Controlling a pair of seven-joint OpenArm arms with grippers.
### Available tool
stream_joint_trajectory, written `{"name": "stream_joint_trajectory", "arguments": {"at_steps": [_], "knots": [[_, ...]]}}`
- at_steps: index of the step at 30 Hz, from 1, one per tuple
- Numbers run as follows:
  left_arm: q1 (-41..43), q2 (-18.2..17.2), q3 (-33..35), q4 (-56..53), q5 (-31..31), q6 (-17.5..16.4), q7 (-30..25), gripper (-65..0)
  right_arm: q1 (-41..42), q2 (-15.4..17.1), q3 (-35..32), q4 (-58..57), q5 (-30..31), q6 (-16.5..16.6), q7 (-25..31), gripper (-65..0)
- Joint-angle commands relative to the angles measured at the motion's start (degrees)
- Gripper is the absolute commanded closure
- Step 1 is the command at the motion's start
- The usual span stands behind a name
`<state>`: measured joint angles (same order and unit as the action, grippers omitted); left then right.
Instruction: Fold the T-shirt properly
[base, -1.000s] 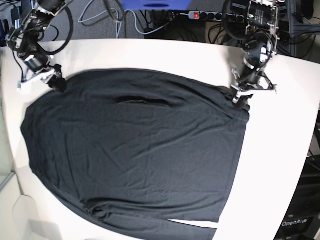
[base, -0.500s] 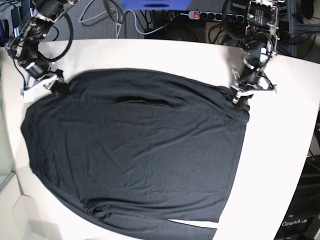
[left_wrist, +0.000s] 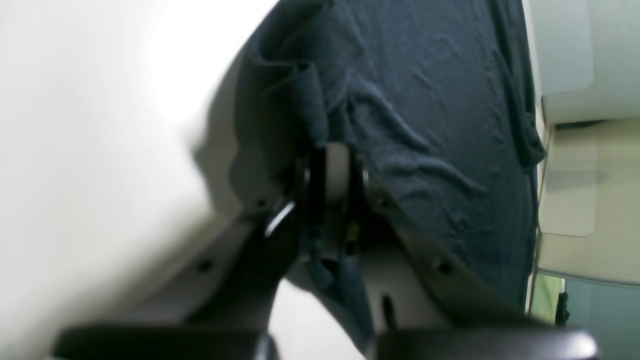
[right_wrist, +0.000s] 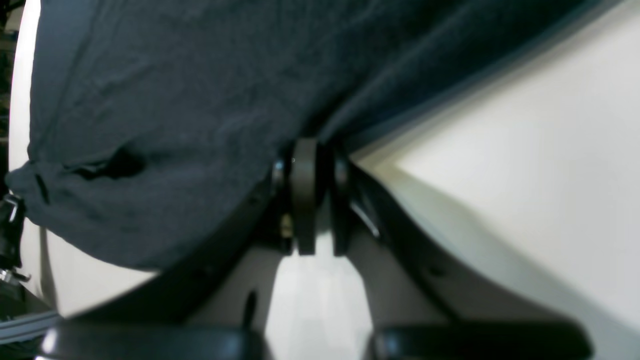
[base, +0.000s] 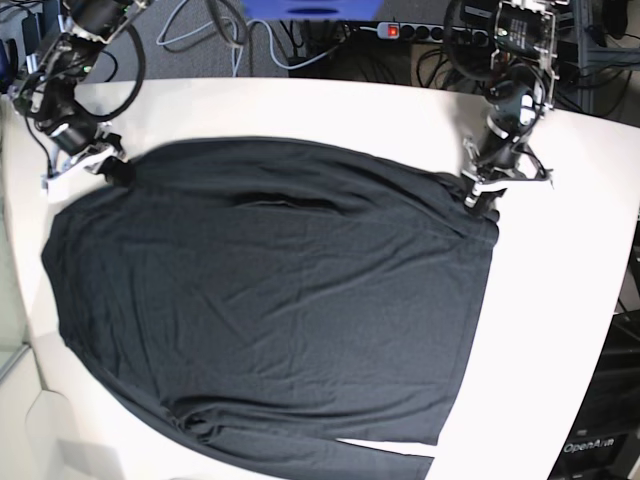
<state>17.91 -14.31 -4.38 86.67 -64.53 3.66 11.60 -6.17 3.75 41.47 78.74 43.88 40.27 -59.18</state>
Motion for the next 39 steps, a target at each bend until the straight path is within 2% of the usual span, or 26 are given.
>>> {"name": "stream_joint_trajectory", "arguments": {"at_steps": [1, 9, 16, 27, 32, 39], "knots": [[-0.4, -0.5, -0.1, 0.9, -0.3, -0.9, -0.7, -2.6, 0.5, 0.8, 0.2, 1.0, 0.6, -0.3, 0.6, -2.8], [-0.4, -0.5, -0.1, 0.9, -0.3, -0.9, -0.7, -2.6, 0.2, 0.3, 0.2, -0.2, 0.5, -0.3, 0.6, -3.5], [-0.4, -0.5, -0.1, 0.9, -0.3, -0.8, -0.7, -2.6, 0.7, 0.4, 0.2, -7.7, 0.5, -0.3, 0.6, -3.5], [-0.4, -0.5, 0.1, 0.9, -0.3, -0.8, -0.7, -2.6, 0.1, 0.6, 0.2, -7.8, 0.4, -0.3, 0.6, -2.6], [-0.4, -0.5, 0.1, 0.9, -0.3, -0.8, -0.7, -2.6, -1.2, 1.5, 0.7, -7.2, 0.8, -0.3, 1.0, 0.0], [-0.4, -0.5, -0.1, 1.0, -0.3, -0.8, -0.7, -2.6, -1.6, 1.2, 2.4, -0.3, 1.1, -0.3, 0.6, -0.1]]}}
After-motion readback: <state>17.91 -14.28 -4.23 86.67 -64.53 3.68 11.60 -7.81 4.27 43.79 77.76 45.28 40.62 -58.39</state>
